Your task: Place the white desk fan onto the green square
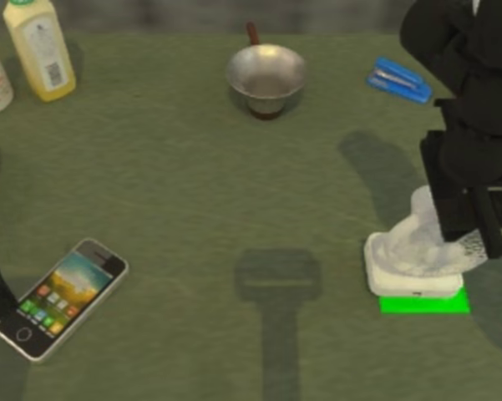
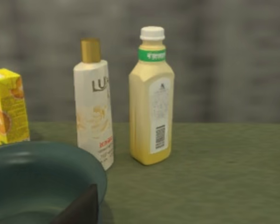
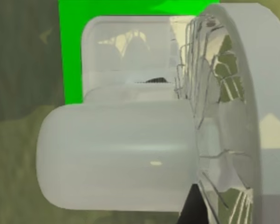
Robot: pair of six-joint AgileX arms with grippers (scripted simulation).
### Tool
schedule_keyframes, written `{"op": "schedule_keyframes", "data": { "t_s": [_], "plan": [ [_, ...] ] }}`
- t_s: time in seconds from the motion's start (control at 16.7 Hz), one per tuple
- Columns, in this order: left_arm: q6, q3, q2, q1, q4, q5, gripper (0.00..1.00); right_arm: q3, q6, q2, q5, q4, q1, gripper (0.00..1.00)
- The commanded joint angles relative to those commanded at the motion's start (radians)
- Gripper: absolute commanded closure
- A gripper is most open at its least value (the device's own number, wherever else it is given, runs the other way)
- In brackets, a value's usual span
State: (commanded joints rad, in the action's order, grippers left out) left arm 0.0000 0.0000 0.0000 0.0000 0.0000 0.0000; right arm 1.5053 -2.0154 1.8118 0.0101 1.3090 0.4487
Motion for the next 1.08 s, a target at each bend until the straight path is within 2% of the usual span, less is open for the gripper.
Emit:
{"op": "schedule_keyframes", "data": {
  "t_s": [0.72, 1.08],
  "plan": [
    [0.0, 0.0, 0.0, 0.0, 0.0, 0.0, 0.0, 0.0, 0.0, 0.0, 0.0, 0.0, 0.0, 0.02],
    [0.0, 0.0, 0.0, 0.0, 0.0, 0.0, 0.0, 0.0, 0.0, 0.0, 0.0, 0.0, 0.0, 0.0]
  ]
}}
